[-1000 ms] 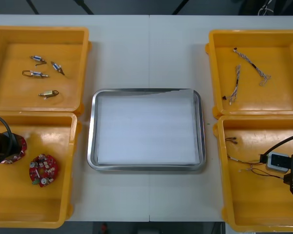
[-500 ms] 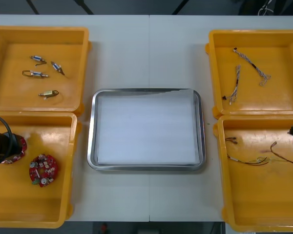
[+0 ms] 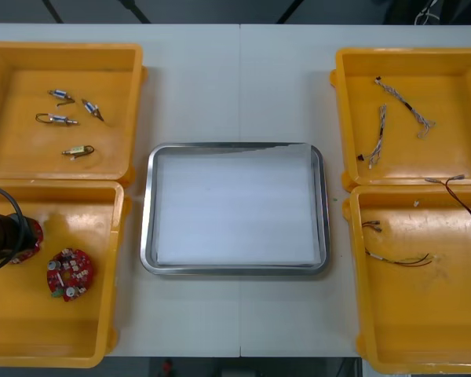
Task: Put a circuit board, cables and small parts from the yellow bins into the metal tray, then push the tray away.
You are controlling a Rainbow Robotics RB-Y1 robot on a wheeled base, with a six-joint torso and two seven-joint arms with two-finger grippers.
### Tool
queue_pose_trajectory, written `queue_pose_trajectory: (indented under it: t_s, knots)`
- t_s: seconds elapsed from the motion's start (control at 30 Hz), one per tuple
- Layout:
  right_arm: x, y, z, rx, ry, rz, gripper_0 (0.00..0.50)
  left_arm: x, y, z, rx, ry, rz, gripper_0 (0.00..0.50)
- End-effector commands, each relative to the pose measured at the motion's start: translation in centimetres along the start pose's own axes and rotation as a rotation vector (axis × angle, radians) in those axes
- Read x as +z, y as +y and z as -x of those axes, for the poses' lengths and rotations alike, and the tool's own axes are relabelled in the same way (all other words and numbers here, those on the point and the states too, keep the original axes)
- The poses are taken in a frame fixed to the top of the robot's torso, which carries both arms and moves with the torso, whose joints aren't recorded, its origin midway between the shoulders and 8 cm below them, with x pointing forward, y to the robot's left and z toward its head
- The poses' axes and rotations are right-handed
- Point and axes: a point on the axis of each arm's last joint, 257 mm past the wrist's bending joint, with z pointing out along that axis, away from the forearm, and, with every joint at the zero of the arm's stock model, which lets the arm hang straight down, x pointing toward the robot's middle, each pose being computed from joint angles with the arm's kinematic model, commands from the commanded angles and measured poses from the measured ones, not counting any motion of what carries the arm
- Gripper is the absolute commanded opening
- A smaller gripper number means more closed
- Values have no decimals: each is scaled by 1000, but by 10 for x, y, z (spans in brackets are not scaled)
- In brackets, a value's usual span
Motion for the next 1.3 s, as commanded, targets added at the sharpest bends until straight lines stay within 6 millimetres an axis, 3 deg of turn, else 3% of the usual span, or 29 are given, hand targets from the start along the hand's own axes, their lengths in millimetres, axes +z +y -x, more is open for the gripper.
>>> queue_pose_trajectory:
  t_s: [0.03, 0.23, 0.6, 0.67, 0.73, 0.83, 1.0, 1.2, 1.3]
  knots:
    - [-9, 16, 25, 16, -46, -33, 0, 3, -13, 7, 10, -26, -26, 500]
    - [-18, 16, 55, 62, -101, -68, 0, 8, -13, 6, 16, -31, -28, 500]
    - [-8, 25, 74, 18, -92, -103, 0, 10, -10, 5, 20, -33, -19, 500]
    - [-6, 28, 77, 3, -89, -106, 0, 11, -8, 3, 27, -34, -13, 431]
    - [-6, 30, 80, -3, -92, -106, 0, 13, -5, 3, 48, -47, -2, 275]
    - [-7, 35, 84, -11, -101, -90, 0, 15, -4, 3, 70, -63, 4, 155]
    - [-9, 44, 88, -24, -108, -58, 0, 16, -3, 3, 72, -63, 6, 65]
    - [-9, 44, 88, -26, -110, -59, 0, 16, -3, 3, 82, -65, 7, 6]
    - [-9, 44, 88, -26, -110, -59, 0, 13, -3, 7, 92, -71, 8, 0]
